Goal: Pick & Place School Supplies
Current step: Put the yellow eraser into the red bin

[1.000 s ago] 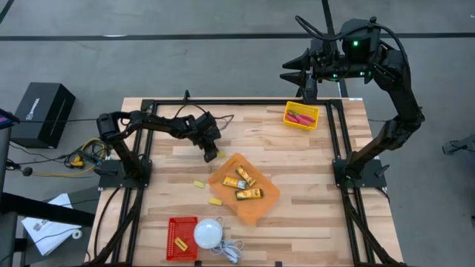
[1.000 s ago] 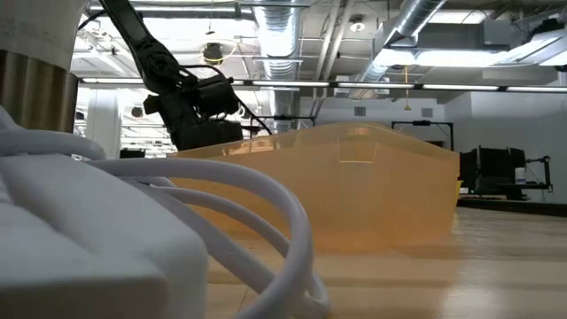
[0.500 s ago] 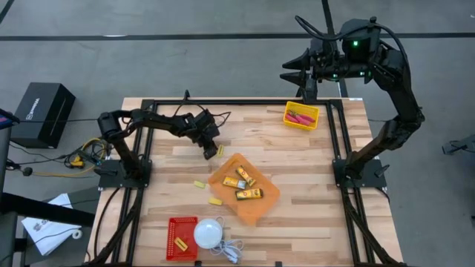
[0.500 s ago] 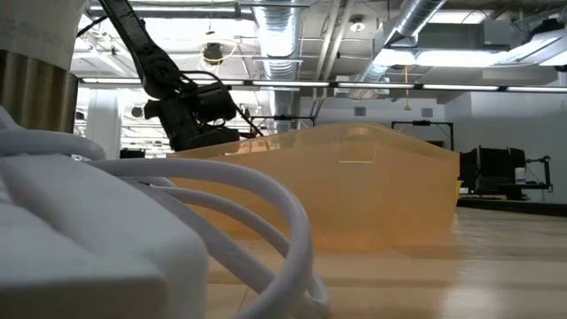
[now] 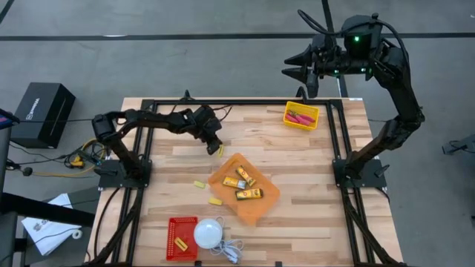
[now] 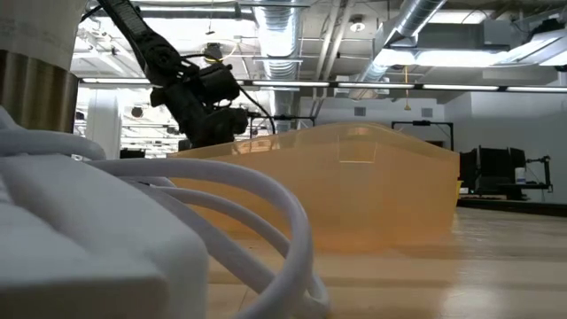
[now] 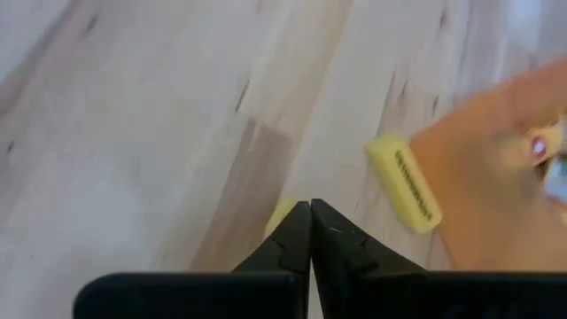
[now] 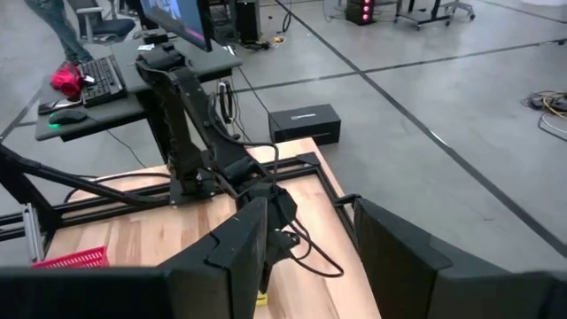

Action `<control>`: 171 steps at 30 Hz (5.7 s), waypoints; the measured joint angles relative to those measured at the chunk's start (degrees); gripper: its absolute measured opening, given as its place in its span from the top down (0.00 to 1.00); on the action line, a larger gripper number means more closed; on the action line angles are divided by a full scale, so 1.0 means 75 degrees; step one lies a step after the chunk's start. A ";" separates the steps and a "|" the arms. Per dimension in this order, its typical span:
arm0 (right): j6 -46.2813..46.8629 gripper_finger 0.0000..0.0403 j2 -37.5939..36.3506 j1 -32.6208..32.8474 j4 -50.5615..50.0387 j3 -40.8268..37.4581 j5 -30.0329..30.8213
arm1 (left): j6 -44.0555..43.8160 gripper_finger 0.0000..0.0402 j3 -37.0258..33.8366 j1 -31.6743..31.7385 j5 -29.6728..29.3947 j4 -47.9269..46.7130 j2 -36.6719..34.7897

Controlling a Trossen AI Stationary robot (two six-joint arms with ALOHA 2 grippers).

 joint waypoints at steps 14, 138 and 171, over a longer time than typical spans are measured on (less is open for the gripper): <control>-0.0006 0.59 0.0000 0.0003 -0.0006 0.0000 -0.0166 | 0.0188 1.00 0.0002 -0.0164 0.0012 -0.0231 0.0501; 0.0063 0.59 0.0003 0.0023 0.0254 0.0000 -0.0341 | -0.0819 1.00 -0.0580 -0.0415 0.0600 0.0717 0.0434; 0.0003 0.59 0.0003 0.0009 0.0233 -0.0003 -0.0338 | -0.0933 1.00 -0.1061 0.0158 0.0209 0.0928 0.0455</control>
